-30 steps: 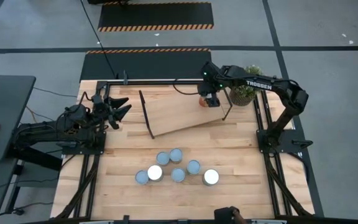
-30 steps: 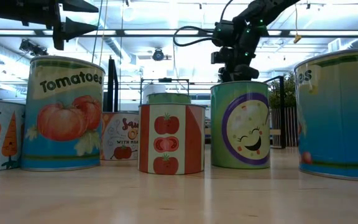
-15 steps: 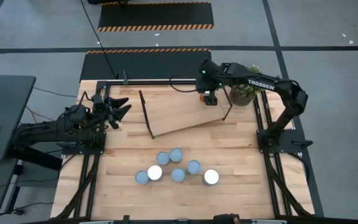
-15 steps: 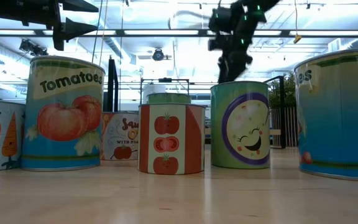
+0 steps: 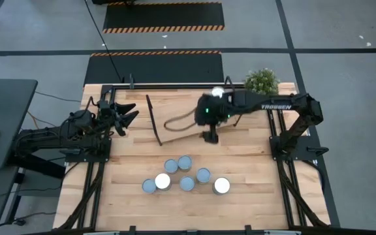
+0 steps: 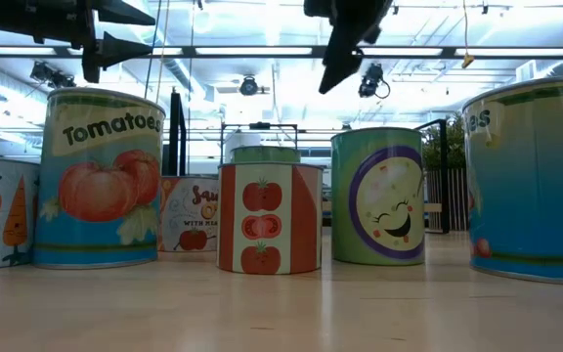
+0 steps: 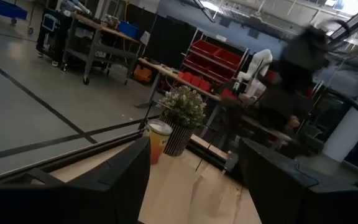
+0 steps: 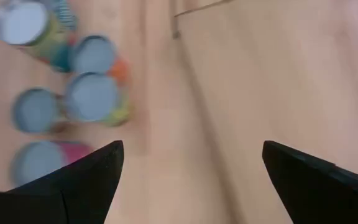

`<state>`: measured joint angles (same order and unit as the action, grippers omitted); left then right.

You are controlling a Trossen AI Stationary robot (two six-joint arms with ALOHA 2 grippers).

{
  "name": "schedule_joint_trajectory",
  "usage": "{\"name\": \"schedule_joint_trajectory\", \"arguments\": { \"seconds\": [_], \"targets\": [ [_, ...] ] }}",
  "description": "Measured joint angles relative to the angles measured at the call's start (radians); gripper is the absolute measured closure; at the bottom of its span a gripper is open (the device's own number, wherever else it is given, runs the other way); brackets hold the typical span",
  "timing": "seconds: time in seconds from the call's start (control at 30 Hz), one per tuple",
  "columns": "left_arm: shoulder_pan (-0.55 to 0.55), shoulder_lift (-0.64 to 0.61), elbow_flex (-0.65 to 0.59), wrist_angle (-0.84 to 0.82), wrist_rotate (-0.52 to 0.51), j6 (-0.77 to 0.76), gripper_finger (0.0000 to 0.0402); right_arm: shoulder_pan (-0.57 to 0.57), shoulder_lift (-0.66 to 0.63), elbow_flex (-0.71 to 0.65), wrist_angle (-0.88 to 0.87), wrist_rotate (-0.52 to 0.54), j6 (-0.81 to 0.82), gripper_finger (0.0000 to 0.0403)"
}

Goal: Pick and place cans onto a shelf
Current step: Put the canned cherries on the shelf

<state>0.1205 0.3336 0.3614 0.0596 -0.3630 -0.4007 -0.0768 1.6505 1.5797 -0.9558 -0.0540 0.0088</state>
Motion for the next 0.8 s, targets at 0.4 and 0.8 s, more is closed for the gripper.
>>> {"name": "schedule_joint_trajectory", "arguments": {
  "seconds": [0.4, 0.8],
  "targets": [
    [0.0, 0.0, 0.0, -0.022, 0.027, -0.062, 0.0154, 0.336, -0.05, -0.135, -0.256, 0.042, 0.253, 0.0024],
    [0.0, 0.0, 0.0, -0.023, 0.011, -0.19, 0.0154, 0.666, -0.177, -0.417, -0.019, 0.093, 0.521, 0.0046]
  ]
}}
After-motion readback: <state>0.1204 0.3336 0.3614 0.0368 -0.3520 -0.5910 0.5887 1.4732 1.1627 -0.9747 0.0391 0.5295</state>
